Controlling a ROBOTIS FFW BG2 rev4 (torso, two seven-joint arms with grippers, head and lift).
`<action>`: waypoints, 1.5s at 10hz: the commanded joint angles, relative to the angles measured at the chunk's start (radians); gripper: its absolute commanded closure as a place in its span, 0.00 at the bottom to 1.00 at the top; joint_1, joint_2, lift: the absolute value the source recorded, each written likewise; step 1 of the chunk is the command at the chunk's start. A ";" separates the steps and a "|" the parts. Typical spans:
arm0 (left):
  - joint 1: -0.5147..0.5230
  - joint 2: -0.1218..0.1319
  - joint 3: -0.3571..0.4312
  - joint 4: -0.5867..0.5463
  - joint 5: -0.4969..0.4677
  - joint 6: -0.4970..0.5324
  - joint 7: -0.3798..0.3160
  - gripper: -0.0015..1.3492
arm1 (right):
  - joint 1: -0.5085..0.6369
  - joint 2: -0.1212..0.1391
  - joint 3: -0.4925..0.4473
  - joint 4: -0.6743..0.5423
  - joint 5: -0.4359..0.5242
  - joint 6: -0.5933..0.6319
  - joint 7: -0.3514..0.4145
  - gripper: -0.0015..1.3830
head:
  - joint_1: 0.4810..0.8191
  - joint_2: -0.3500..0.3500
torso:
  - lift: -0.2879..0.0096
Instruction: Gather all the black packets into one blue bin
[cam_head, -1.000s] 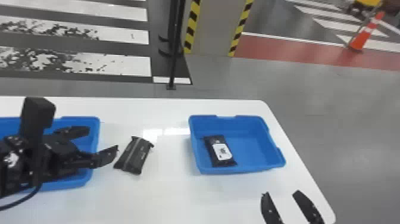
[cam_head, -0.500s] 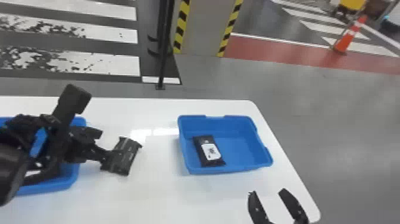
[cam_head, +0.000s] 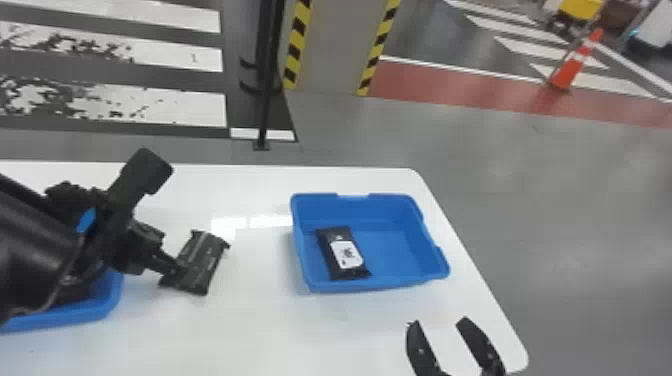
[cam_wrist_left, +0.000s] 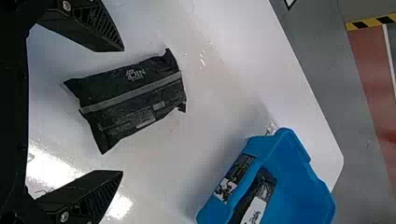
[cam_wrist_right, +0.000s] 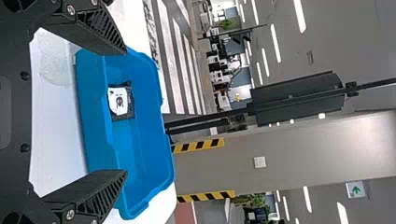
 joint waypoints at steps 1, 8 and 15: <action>-0.045 -0.004 -0.035 0.076 -0.006 -0.033 0.006 0.07 | -0.008 0.001 0.008 0.008 -0.003 0.000 0.000 0.08 | 0.63 0.01 | 0.60; -0.172 -0.026 -0.176 0.388 0.103 -0.244 0.061 0.06 | -0.035 0.001 0.024 0.043 -0.011 0.000 0.000 0.08 | 0.63 0.04 | 0.60; -0.177 -0.038 -0.278 0.508 0.189 -0.406 0.123 0.51 | -0.040 0.001 0.030 0.055 -0.031 0.000 0.000 0.08 | 0.63 0.00 | 0.60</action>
